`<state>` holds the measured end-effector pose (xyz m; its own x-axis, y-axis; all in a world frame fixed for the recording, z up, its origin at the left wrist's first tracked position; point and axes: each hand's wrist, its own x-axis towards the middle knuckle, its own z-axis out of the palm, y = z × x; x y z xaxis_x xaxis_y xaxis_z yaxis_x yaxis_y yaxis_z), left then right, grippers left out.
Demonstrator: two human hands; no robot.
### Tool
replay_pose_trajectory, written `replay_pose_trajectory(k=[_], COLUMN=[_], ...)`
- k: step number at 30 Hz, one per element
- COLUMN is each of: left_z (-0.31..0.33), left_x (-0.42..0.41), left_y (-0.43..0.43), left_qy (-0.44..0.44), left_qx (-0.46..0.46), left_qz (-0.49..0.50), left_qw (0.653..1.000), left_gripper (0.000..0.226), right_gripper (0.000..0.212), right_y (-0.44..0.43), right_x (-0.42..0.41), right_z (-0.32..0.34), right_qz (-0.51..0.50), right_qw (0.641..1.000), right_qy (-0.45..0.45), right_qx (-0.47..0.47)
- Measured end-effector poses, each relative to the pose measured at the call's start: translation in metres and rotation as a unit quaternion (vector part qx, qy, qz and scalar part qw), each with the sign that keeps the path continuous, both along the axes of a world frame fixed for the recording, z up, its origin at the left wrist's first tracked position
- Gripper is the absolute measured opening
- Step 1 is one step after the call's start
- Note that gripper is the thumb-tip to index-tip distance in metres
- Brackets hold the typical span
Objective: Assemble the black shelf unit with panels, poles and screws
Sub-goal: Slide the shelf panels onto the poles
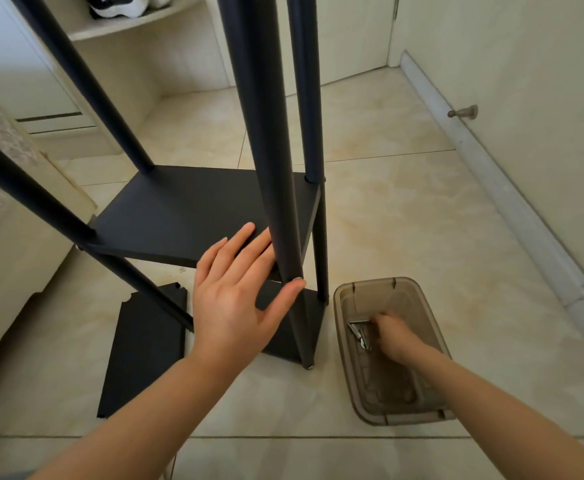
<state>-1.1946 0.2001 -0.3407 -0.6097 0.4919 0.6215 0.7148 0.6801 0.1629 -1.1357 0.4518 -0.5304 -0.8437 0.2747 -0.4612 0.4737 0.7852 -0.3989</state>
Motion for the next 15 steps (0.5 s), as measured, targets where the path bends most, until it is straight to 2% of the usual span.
replay_pose_trajectory(k=[6, 15], left_z=[-0.001, -0.002], left_x=[-0.002, -0.002], left_y=[0.0, -0.001], left_qy=[0.002, 0.002], left_qx=[-0.005, 0.002], left_qz=[0.003, -0.003], left_qw=[1.0, 1.0], left_gripper=[0.05, 0.045], right_gripper=[0.024, 0.022], right_y=[-0.001, -0.007], right_x=[0.001, 0.006], right_z=[-0.011, -0.018], right_qz=[0.044, 0.057], right_qw=[0.997, 0.989], right_qy=[0.01, 0.024], right_qx=[0.061, 0.135])
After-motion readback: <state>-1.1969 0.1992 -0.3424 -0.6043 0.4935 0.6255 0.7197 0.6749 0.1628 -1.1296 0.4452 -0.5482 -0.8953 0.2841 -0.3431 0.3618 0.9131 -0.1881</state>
